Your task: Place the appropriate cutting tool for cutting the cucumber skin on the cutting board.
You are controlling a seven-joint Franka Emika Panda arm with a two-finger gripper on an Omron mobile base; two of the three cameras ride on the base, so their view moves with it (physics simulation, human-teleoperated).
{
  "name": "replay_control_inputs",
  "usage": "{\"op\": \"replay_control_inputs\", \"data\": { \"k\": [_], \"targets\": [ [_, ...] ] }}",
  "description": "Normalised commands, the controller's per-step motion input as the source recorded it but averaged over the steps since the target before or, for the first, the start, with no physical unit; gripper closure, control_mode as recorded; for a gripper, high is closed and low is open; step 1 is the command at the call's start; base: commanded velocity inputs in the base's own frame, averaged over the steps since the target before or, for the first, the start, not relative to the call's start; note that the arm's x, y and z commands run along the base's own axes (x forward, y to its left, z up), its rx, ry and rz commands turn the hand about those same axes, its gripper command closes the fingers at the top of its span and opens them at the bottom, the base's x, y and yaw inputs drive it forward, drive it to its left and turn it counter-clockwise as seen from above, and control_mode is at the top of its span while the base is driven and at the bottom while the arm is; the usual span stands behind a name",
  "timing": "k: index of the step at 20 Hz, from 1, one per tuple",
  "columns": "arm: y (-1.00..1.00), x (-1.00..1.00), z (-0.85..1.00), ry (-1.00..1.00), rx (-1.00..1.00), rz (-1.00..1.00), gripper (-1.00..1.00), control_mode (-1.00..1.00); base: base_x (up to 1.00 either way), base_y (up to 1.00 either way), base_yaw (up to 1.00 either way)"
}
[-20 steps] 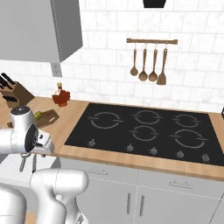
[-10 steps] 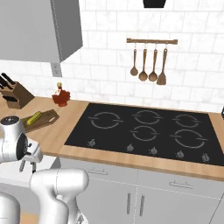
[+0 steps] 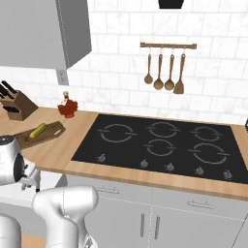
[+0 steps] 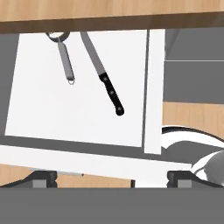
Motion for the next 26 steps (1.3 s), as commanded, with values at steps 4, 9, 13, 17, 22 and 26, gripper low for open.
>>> {"op": "replay_control_inputs", "data": {
  "k": [4,9,13,17,22,26],
  "targets": [
    [0.00,0.19,-0.11,0.06,0.00,0.00,-1.00,-1.00,0.00,0.00,0.00],
    [0.10,0.15,-0.15,0.02,0.00,0.00,-1.00,-1.00,0.00,0.00,0.00],
    [0.15,0.06,-0.08,0.00,0.00,0.00,-1.00,-1.00,0.00,0.00,0.00],
    [0.06,-0.01,-0.07,0.00,0.00,0.00,-1.00,-1.00,0.00,0.00,0.00],
    [0.32,0.20,-0.15,0.00,0.00,0.00,-1.00,-1.00,0.00,0.00,0.00],
    [0.32,0.16,-0.09,0.01,0.00,0.00,-1.00,-1.00,0.00,0.00,0.00]
  ]
}}
